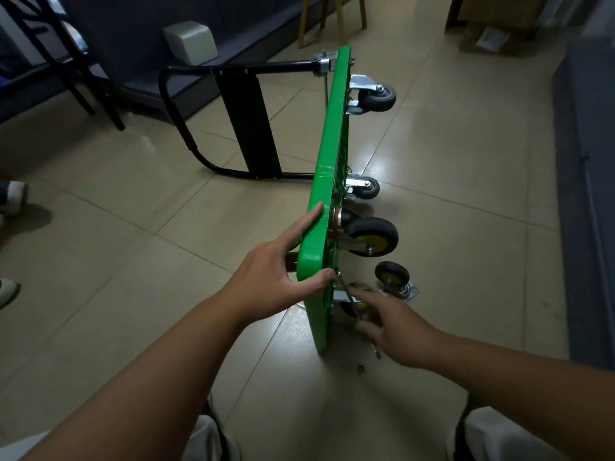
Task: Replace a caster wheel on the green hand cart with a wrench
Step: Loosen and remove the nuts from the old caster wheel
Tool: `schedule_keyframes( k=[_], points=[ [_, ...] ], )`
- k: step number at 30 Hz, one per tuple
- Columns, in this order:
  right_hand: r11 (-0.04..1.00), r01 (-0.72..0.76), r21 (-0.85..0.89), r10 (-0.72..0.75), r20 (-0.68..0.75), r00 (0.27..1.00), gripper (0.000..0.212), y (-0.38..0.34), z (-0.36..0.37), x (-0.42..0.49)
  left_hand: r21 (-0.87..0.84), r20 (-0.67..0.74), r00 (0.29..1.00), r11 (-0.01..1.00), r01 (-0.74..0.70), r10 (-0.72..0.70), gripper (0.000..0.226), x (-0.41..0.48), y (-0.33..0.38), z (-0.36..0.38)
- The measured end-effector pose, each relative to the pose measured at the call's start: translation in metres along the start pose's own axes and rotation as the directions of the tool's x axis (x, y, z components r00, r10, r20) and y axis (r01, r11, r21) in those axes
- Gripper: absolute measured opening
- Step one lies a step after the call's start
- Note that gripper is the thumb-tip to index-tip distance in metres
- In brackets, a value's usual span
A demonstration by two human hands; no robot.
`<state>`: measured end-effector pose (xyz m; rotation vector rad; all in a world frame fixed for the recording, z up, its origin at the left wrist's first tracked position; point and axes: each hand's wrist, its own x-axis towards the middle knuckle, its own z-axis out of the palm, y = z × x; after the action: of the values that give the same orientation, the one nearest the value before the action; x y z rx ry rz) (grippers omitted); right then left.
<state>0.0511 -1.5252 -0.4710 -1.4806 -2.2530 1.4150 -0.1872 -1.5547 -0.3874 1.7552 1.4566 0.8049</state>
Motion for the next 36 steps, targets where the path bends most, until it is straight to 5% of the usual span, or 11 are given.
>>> schedule_keyframes(
  k=[2,5,9,16,24,32,36],
  points=[
    [0.929,-0.083,0.362,0.071,0.049,0.996,0.071,-0.024,-0.01,-0.02,-0.036,-0.006,1.0,0.999,0.003,-0.004,0.092,-0.001,0.002,0.002],
    [0.63,-0.213,0.747,0.207,0.103,0.973,0.06,-0.056,-0.019,-0.026,-0.039,-0.006,1.0,0.999,0.016,-0.016,0.092,-0.002,0.004,0.003],
    [0.468,-0.266,0.843,0.296,0.134,0.946,0.048,-0.075,-0.03,-0.013,-0.031,-0.001,1.0,0.999,0.03,-0.03,0.091,-0.002,0.002,0.002],
    [0.411,-0.221,0.884,0.253,0.122,0.96,0.039,-0.087,-0.032,-0.004,-0.006,-0.004,1.0,1.0,0.017,-0.017,0.09,0.0,0.001,0.002],
    [0.466,-0.177,0.867,0.208,0.087,0.974,0.044,-0.094,-0.031,-0.011,-0.025,-0.006,1.0,1.0,0.005,-0.005,0.089,-0.001,0.002,0.001],
    [0.675,-0.16,0.721,0.135,0.093,0.986,0.035,-0.085,-0.021,-0.01,-0.041,-0.022,1.0,0.999,0.007,-0.008,0.087,-0.002,0.004,0.001],
    [0.854,-0.001,0.521,0.052,-0.084,0.995,0.053,-0.054,0.015,-0.002,-0.051,-0.035,0.999,0.999,0.006,-0.008,0.085,0.0,0.002,0.002]
  ],
)
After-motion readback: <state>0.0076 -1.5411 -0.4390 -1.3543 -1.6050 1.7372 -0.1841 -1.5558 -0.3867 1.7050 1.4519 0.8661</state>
